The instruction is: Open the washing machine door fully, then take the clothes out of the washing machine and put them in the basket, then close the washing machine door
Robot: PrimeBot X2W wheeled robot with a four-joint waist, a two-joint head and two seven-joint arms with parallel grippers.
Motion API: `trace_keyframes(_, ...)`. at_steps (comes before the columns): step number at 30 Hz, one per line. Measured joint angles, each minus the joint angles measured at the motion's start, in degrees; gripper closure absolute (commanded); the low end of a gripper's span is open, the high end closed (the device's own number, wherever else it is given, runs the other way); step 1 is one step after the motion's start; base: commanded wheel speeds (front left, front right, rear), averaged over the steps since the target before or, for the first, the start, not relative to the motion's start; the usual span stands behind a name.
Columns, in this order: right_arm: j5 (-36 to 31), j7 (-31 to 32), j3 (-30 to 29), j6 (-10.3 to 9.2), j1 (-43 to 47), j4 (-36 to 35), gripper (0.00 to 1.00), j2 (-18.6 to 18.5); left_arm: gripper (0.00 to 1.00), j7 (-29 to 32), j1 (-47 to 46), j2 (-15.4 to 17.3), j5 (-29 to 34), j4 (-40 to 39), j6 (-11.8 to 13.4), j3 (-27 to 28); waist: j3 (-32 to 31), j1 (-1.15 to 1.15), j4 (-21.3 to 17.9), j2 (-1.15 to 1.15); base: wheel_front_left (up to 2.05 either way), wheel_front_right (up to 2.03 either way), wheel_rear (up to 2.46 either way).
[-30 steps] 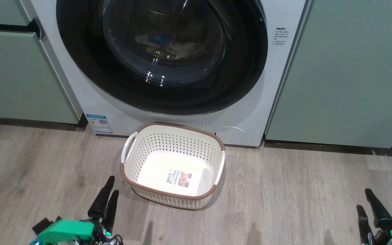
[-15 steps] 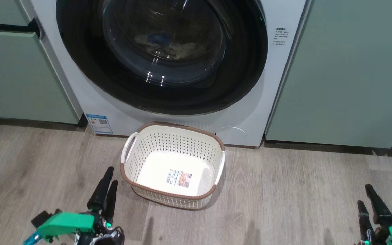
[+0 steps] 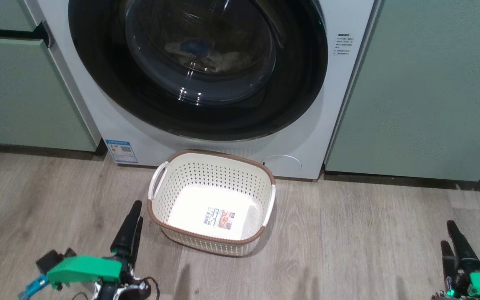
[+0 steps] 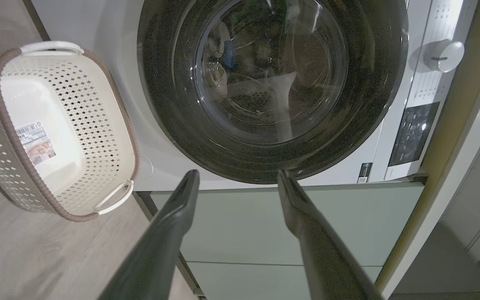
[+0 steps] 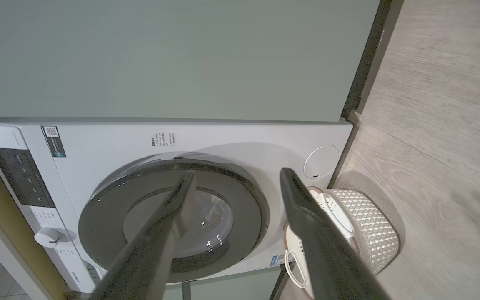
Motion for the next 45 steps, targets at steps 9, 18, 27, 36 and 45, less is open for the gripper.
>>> trace_keyframes(9,-7.69,-2.03,1.54,0.0,-0.93,-0.16,0.0,-1.42,0.0,-1.8,-1.06,0.68,9.69,-0.88,0.58,-0.56,0.08,0.0,-0.06,0.0,0.0,0.0,0.0)
trace_keyframes(18,-17.88,-3.48,1.79,0.0,-1.48,-0.04,0.0,-1.66,0.0,-3.05,-1.14,0.79,21.31,-2.29,1.09,-0.92,0.13,0.0,-0.13,0.0,0.0,0.0,0.0)
trace_keyframes(27,-29.06,-4.87,1.76,0.0,-2.01,-0.4,0.0,-1.69,0.0,-4.37,-1.17,1.26,31.71,-3.33,2.38,-1.89,0.1,0.0,-0.16,0.0,0.0,0.0,0.0)
trace_keyframes(36,-40.99,-6.53,1.97,0.0,-1.99,-1.11,0.0,-1.69,0.0,-6.32,-2.05,2.13,41.08,-3.42,3.0,-3.11,0.0,0.0,-0.16,0.0,0.0,0.0,0.0)
trace_keyframes(45,-49.13,-8.11,3.21,0.0,-1.98,-1.15,0.0,-1.68,0.0,-7.56,-2.1,2.57,48.38,-4.01,3.52,-3.87,-0.09,0.0,-0.26,0.0,0.0,0.0,0.0)
